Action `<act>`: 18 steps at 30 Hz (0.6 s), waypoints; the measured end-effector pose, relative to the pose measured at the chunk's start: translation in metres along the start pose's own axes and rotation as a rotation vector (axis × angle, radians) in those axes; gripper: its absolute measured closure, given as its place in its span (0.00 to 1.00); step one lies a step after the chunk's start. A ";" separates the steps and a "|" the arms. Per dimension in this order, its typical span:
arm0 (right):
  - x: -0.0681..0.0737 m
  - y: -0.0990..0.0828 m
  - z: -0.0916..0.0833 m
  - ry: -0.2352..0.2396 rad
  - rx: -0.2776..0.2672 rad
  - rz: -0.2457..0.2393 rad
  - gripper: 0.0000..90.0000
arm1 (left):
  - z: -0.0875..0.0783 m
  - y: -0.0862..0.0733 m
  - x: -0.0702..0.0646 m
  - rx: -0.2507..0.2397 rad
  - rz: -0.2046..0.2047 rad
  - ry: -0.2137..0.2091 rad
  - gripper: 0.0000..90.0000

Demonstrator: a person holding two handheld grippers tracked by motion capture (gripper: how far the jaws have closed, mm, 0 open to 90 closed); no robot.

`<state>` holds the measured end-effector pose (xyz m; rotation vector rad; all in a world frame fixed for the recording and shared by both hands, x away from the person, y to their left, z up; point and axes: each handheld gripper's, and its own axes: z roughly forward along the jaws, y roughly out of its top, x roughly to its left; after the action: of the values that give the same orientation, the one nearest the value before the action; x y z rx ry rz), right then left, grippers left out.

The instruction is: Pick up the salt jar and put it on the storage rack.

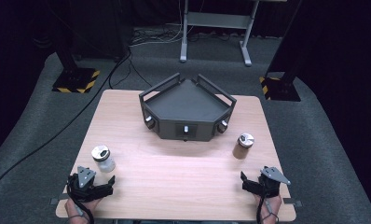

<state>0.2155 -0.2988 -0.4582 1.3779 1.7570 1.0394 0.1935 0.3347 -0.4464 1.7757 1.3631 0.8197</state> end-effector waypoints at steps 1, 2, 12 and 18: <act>0.000 0.000 0.000 -0.002 -0.002 0.000 0.00 | 0.000 0.001 -0.001 0.007 0.005 0.002 0.00; 0.001 0.000 0.000 -0.004 -0.002 0.000 0.00 | 0.001 0.003 -0.001 0.015 0.008 0.001 0.00; 0.000 0.002 0.001 0.000 0.008 -0.006 0.00 | 0.003 0.008 -0.001 0.039 0.005 0.010 0.00; 0.001 0.001 0.001 -0.001 0.005 -0.004 0.00 | 0.005 0.009 0.001 0.046 -0.002 0.011 0.00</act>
<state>0.2162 -0.2979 -0.4576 1.3768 1.7625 1.0325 0.2020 0.3331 -0.4417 1.8071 1.4011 0.8033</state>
